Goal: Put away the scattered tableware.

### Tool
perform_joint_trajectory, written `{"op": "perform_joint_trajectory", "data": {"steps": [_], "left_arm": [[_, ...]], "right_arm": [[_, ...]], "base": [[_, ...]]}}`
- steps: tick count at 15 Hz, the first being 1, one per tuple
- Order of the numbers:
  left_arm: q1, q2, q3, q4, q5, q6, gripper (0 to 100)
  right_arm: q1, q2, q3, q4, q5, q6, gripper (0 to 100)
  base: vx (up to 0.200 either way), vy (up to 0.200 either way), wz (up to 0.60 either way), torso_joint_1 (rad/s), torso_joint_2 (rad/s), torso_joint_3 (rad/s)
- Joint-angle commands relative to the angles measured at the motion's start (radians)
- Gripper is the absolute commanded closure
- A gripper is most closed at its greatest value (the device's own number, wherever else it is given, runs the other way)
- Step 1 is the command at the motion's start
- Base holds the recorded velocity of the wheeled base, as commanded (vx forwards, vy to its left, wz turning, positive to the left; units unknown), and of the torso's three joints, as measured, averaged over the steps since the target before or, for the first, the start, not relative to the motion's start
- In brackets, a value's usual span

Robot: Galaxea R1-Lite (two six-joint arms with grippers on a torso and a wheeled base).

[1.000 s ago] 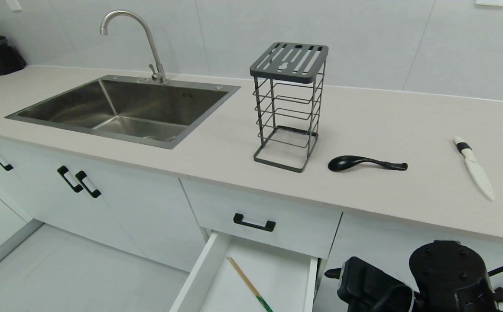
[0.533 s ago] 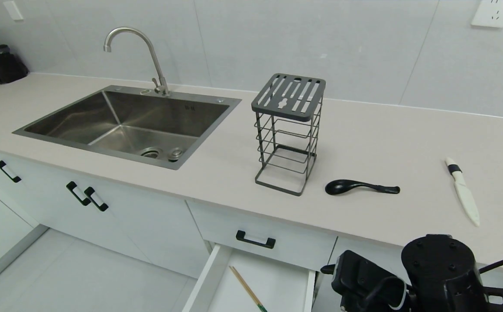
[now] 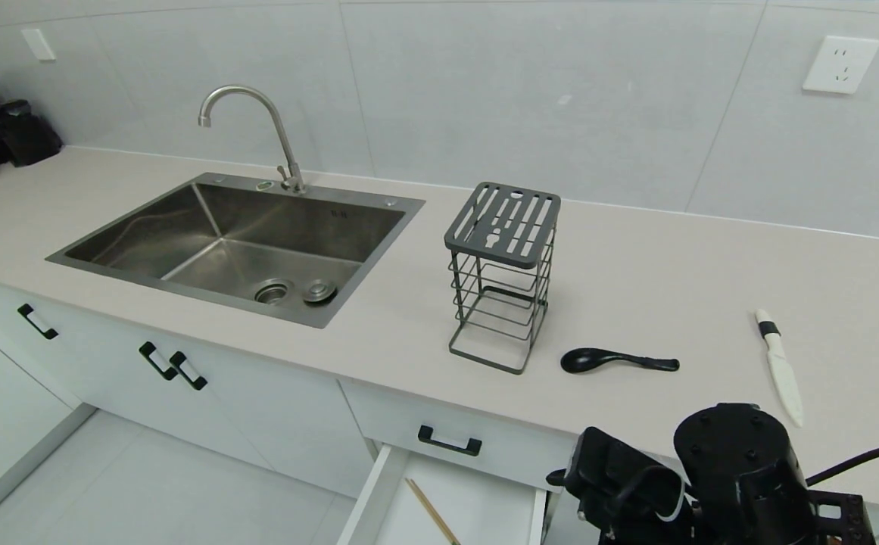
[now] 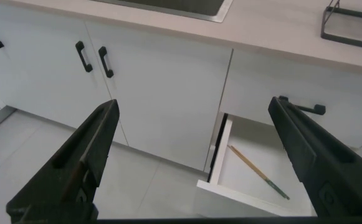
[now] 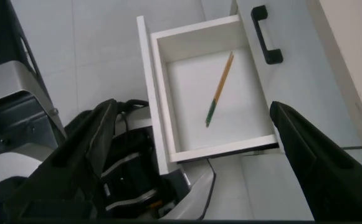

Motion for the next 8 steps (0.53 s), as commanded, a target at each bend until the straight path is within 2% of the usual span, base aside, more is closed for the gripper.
{"op": "perform_joint_trajectory", "data": {"steps": [1,5,8], "left_arm": [[0.001,0.000,0.000,0.001,0.000,-0.001,0],[0.001,0.000,0.000,-0.001,0.000,-0.001,0],[0.001,0.000,0.000,-0.001,0.000,-0.001,0]], "right_arm": [[-0.023,0.018,0.002,-0.005,0.001,0.004,0],[-0.070,0.009,-0.005,-0.005,-0.101,0.105,0],[-0.145,0.021,-0.061,-0.005,-0.145,0.114,0]], "base": [[0.000,0.000,0.00,0.076,-0.14,-0.071],[0.000,0.000,0.00,0.010,-0.02,-0.012],[0.000,0.000,0.00,0.000,0.00,0.000]]}}
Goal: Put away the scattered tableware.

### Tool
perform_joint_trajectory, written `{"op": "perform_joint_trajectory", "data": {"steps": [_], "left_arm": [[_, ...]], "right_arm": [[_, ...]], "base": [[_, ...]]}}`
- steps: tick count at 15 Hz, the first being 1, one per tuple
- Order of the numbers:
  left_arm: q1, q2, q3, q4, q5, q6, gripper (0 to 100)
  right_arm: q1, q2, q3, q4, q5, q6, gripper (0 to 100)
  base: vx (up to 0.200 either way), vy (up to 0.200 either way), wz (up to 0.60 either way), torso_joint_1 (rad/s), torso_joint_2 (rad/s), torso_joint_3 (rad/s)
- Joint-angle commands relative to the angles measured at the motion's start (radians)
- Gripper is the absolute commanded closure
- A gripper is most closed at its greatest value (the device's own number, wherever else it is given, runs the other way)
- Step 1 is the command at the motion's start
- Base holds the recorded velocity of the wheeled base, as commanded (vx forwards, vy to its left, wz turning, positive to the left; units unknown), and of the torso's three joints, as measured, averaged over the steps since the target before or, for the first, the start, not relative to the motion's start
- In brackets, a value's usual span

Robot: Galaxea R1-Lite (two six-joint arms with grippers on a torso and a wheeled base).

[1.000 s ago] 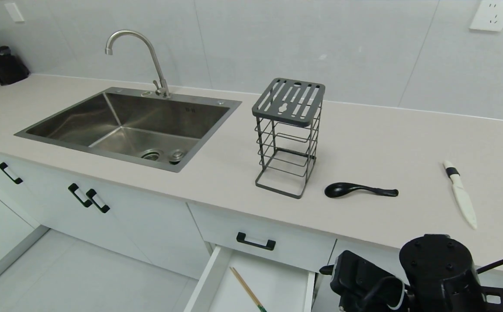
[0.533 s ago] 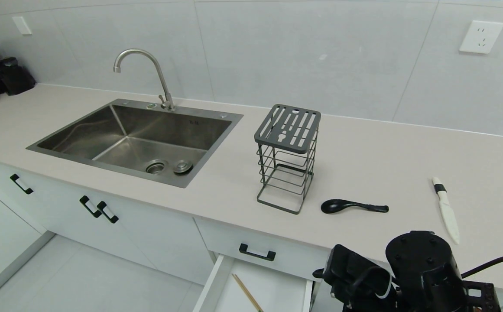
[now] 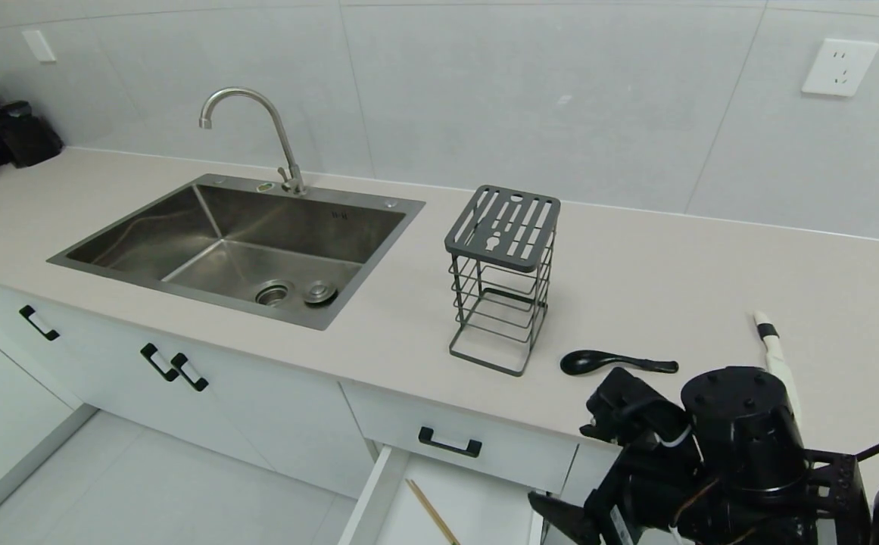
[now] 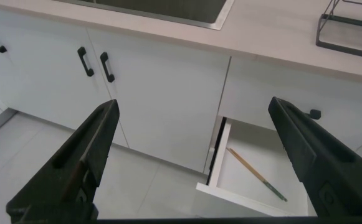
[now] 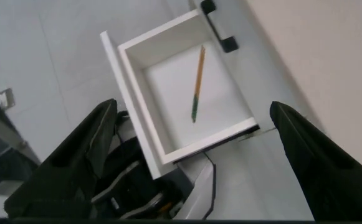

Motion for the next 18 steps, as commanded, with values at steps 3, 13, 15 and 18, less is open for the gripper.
{"op": "perform_joint_trajectory", "data": {"steps": [3,13,15,18], "left_arm": [[-0.001,0.000,0.000,-0.001,0.000,0.000,0],[-0.001,0.000,0.000,0.000,0.000,0.000,0],[-0.001,0.000,0.000,-0.001,0.000,0.000,0],[0.001,0.000,0.000,-0.001,0.000,0.000,0]], "right_arm": [[-0.129,0.003,-0.032,-0.006,-0.015,-0.039,0],[-0.391,0.042,-0.078,-0.073,0.120,-0.207,0],[-0.414,0.065,-0.084,-0.073,0.120,-0.208,0],[-0.439,0.107,-0.096,-0.073,0.115,-0.216,0]], "base": [[0.000,0.000,0.00,0.000,0.00,0.000],[0.000,0.000,0.00,0.000,0.00,0.000],[0.000,0.000,0.00,0.000,0.00,0.000],[0.000,0.000,0.00,0.000,0.00,0.000]]}}
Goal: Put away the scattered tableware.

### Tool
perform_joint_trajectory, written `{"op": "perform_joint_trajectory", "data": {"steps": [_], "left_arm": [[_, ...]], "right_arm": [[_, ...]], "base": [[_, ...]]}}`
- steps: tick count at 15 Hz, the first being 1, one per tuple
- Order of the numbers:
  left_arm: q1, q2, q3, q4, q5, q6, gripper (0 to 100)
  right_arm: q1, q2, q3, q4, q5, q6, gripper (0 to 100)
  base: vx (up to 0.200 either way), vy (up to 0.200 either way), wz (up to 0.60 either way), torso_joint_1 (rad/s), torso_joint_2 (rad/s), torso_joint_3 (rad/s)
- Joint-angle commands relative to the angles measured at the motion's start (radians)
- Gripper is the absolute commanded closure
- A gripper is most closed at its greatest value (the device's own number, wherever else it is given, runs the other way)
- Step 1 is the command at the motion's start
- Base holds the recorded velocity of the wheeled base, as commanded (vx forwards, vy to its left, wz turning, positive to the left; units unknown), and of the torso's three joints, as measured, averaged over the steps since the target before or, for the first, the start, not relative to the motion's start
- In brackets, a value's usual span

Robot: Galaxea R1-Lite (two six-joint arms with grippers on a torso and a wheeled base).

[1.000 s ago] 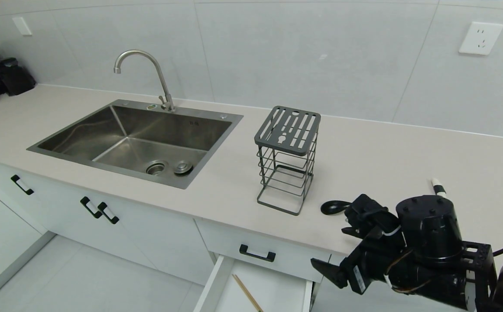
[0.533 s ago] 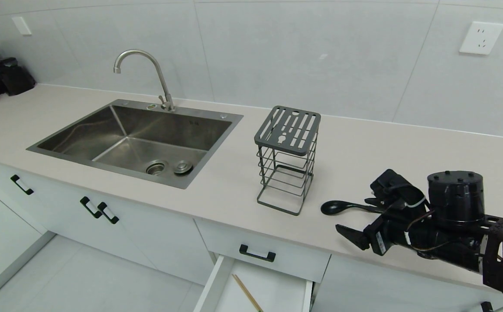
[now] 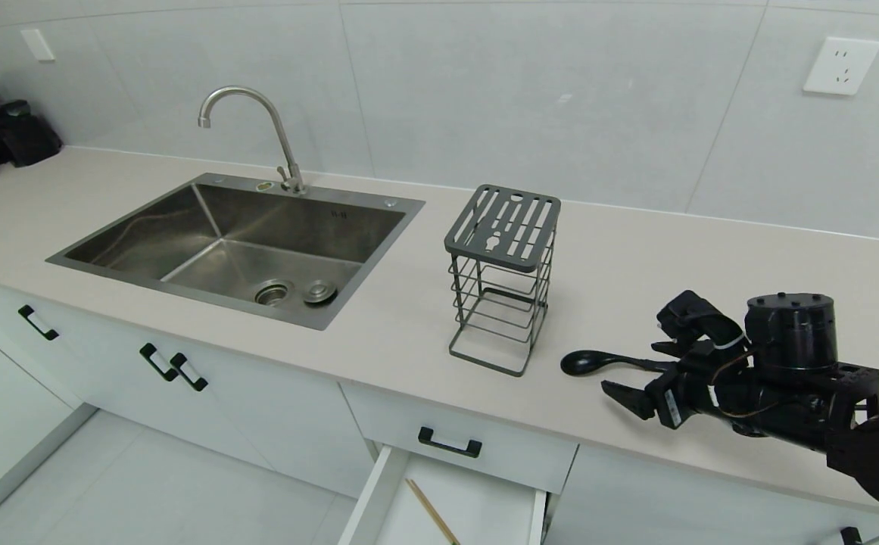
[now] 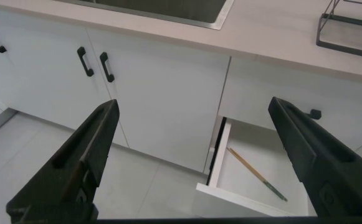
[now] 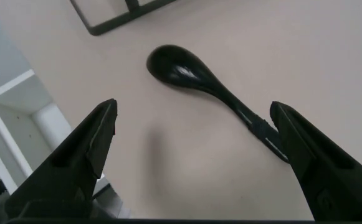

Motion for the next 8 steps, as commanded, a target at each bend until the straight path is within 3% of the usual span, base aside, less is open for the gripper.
{"op": "perform_joint_trajectory", "data": {"steps": [1,8], "left_arm": [[0.001,0.000,0.000,0.001,0.002,-0.001,0],[0.001,0.000,0.000,-0.001,0.001,-0.001,0]], "right_arm": [[-0.010,0.040,-0.022,0.000,0.004,-0.001,0],[-0.009,0.135,-0.099,-0.010,0.024,-0.001,0]], "base": [[0.000,0.000,0.00,0.000,0.00,0.000],[0.000,0.000,0.00,0.000,0.00,0.000]]}}
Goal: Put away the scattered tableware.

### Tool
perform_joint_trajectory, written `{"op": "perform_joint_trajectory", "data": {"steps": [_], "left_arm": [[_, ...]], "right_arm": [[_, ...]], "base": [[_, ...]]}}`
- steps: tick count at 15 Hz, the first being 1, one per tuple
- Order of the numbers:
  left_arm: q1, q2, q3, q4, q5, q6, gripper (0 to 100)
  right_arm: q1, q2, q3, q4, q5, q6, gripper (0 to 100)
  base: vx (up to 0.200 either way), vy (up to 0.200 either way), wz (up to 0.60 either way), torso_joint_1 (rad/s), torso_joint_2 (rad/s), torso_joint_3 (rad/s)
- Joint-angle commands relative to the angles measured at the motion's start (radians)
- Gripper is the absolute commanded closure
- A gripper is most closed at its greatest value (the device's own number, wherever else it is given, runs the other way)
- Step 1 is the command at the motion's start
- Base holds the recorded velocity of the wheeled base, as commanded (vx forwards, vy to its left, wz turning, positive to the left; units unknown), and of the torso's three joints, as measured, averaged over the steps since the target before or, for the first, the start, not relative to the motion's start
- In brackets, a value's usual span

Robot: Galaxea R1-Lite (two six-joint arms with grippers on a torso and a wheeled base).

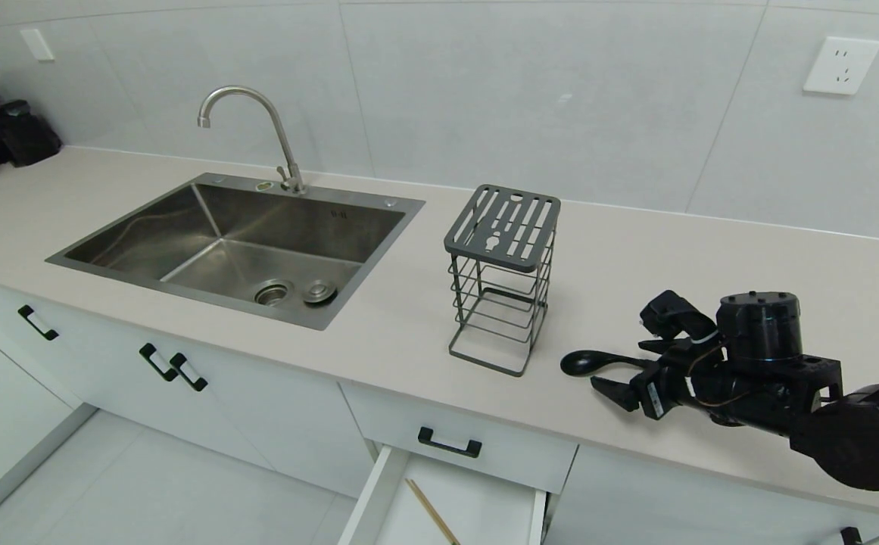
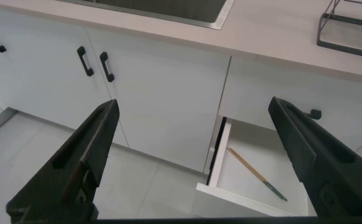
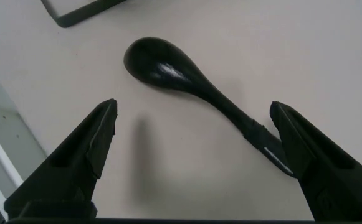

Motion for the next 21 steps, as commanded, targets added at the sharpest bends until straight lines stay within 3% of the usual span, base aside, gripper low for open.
{"op": "perform_joint_trajectory", "data": {"steps": [1,16,17,21], "left_arm": [[0.001,0.000,0.000,-0.001,0.000,-0.001,0],[0.001,0.000,0.000,-0.001,0.000,-0.001,0],[-0.001,0.000,0.000,-0.001,0.000,-0.001,0],[0.001,0.000,0.000,-0.001,0.000,-0.001,0]], "right_arm": [[0.004,0.051,-0.039,0.000,0.000,0.000,0],[0.009,0.127,-0.092,-0.012,-0.010,-0.003,0],[0.009,0.128,-0.092,-0.012,-0.010,-0.005,100],[0.011,0.120,-0.087,-0.012,-0.010,-0.005,100]], "base": [[0.000,0.000,0.00,0.000,0.00,0.000],[0.000,0.000,0.00,0.000,0.00,0.000],[0.000,0.000,0.00,0.000,0.00,0.000],[0.000,0.000,0.00,0.000,0.00,0.000]]}}
